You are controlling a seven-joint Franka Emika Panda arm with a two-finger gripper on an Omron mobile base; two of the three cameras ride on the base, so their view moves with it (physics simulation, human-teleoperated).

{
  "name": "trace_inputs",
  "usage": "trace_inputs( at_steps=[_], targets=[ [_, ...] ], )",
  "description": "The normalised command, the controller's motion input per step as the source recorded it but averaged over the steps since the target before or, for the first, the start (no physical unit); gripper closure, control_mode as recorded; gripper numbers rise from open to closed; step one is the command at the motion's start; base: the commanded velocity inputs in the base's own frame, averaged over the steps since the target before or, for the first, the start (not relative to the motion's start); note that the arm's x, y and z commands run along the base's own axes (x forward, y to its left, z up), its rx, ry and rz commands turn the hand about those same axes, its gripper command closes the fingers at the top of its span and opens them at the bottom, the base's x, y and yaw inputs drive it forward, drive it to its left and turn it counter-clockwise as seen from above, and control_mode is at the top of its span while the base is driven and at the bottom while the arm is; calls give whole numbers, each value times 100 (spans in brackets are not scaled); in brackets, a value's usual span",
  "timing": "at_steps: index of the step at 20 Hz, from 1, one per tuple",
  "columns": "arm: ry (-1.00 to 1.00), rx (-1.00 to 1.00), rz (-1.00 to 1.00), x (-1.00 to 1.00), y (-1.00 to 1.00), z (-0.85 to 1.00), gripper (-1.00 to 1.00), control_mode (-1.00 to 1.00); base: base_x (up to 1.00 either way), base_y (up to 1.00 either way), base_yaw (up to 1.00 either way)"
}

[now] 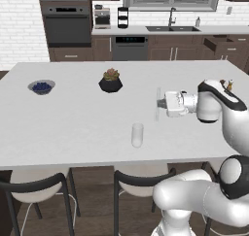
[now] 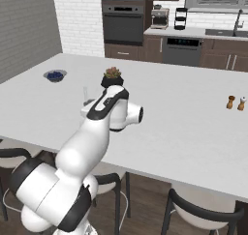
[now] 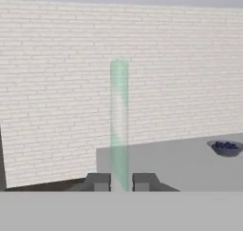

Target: Take a straw from the drawer in front and place it inside the glass cup on the dining counter.

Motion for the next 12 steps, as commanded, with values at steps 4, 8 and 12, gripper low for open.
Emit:
trace_inputs(
  at_steps=[4,8,12],
  targets=[
    [-2,3,0,0,58,0,100,-100,0,0,0],
    [2,2,0,5,31,0,100,-100,0,0,0],
    [2,0,0,2,7,0,100,-100,0,0,0]
  ],
)
